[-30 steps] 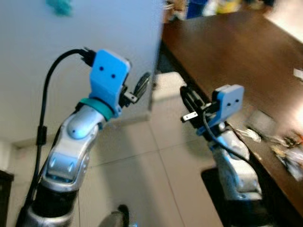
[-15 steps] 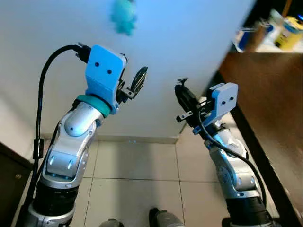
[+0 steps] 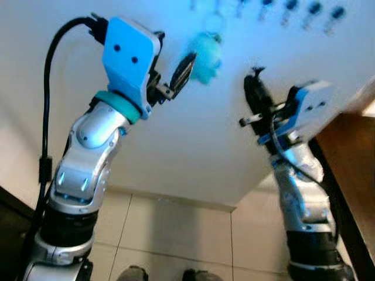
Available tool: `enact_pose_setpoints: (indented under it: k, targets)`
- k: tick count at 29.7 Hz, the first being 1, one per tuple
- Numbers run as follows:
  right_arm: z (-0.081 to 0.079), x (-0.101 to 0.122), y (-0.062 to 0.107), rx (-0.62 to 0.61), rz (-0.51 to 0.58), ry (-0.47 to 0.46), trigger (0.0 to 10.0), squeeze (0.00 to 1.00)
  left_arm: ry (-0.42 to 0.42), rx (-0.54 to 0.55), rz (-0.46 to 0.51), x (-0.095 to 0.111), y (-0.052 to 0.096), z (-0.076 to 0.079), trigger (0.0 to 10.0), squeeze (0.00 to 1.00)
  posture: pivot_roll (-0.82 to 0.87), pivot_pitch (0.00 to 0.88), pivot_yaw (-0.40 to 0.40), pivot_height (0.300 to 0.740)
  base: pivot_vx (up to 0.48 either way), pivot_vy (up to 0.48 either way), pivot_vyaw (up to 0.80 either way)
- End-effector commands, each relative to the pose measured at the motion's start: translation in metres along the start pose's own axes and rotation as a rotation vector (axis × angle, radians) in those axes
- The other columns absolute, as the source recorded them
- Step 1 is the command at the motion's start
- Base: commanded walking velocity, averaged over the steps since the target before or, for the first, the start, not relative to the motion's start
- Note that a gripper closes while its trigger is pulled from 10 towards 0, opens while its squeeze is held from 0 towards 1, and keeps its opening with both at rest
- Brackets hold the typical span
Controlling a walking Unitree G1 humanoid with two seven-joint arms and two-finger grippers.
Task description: Hang keys on a hook
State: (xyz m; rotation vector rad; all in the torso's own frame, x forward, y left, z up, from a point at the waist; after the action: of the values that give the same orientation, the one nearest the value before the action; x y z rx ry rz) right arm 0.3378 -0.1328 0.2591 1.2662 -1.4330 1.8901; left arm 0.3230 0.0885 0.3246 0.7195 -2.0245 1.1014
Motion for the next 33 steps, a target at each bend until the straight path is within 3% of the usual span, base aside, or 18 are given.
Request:
enact_pose_setpoints:
  k: [1, 2, 3, 5, 6, 11, 18, 20, 21, 24, 29, 33]
  targets:
    - [0.013, 0.002, 0.007, -0.039, -0.005, 0.026, 10.0, 0.00, 0.056, -0.075, 0.064, 0.012, -0.002, 0.011, 10.0, 0.00, -0.01, 0.084, 0.025, 0.740, 0.409, 0.000, 0.00]
    - [0.013, 0.003, 0.009, -0.033, -0.005, 0.029, 10.0, 0.00, 0.130, -0.133, 0.106, 0.021, 0.002, 0.016, 10.0, 0.00, -0.01, 0.085, 0.024, 0.740, 0.000, 0.000, 0.00]
    - [0.013, 0.003, 0.009, -0.033, -0.005, 0.029, 10.0, 0.00, 0.130, -0.133, 0.106, 0.021, 0.002, 0.016, 10.0, 0.00, -0.01, 0.085, 0.024, 0.740, 0.000, 0.000, 0.00]
    - [0.005, 0.003, 0.011, 0.026, -0.014, 0.018, 10.0, 0.00, 0.269, -0.268, 0.200, 0.038, 0.013, 0.024, 10.0, 0.00, 0.00, 0.085, 0.020, 0.740, 0.000, 0.000, 0.00]
    - [0.002, 0.003, 0.011, 0.050, -0.017, 0.013, 10.0, 0.00, 0.300, -0.311, 0.224, 0.043, 0.017, 0.027, 10.0, 0.00, 0.00, 0.085, 0.020, 0.740, 0.000, 0.000, 0.00]
    - [-0.002, 0.008, 0.011, 0.094, -0.011, 0.004, 10.0, 0.00, 0.346, -0.411, 0.268, 0.051, 0.024, 0.031, 10.0, 0.00, 0.00, 0.083, 0.015, 0.740, 0.000, 0.000, 0.00]
    - [0.009, 0.030, 0.009, 0.094, 0.034, 0.009, 10.0, 0.00, 0.423, -0.584, 0.344, 0.069, 0.036, 0.034, 10.0, 0.00, -0.02, 0.084, 0.018, 0.740, 0.000, 0.000, 0.00]
    - [0.009, 0.030, 0.009, 0.094, 0.034, 0.009, 10.0, 0.00, 0.423, -0.584, 0.344, 0.069, 0.036, 0.034, 10.0, 0.00, -0.02, 0.084, 0.018, 0.740, 0.000, 0.000, 0.00]
    - [0.010, 0.043, 0.011, 0.153, 0.041, 0.022, 10.0, 0.00, 0.436, -0.674, 0.337, 0.070, 0.043, 0.039, 10.0, 0.00, -0.02, 0.085, 0.019, 0.740, 0.000, 0.000, 0.00]
    - [0.011, 0.051, 0.012, 0.186, 0.042, 0.034, 10.0, 0.00, 0.419, -0.699, 0.315, 0.067, 0.046, 0.042, 10.0, 0.00, -0.02, 0.085, 0.019, 0.740, 0.000, 0.000, 0.00]
    - [0.017, 0.061, 0.021, 0.261, 0.002, 0.061, 10.0, 0.00, 0.328, -0.640, 0.214, 0.047, 0.047, 0.037, 10.0, 0.00, -0.03, 0.092, 0.023, 0.740, 0.000, 0.000, 0.00]
    - [0.020, 0.059, 0.026, 0.277, -0.033, 0.077, 10.0, 0.00, 0.320, -0.626, 0.192, 0.042, 0.047, 0.036, 10.0, 0.00, -0.04, 0.093, 0.025, 0.740, 0.000, 0.000, 0.00]
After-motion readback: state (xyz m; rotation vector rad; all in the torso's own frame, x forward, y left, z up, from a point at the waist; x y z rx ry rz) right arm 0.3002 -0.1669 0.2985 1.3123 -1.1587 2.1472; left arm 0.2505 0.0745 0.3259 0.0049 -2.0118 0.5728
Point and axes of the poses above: a point about 5 cm out from each wrist's last joint towards the gripper, its own y axis pointing back from the gripper into the wrist, its own x axis along the axis of the wrist's last joint, z = x × y, the point moved 3 cm from there along -y, pointing out of the wrist towards the gripper, and after that the axes turned 5 degrees about -y, right-handed, at the moved point
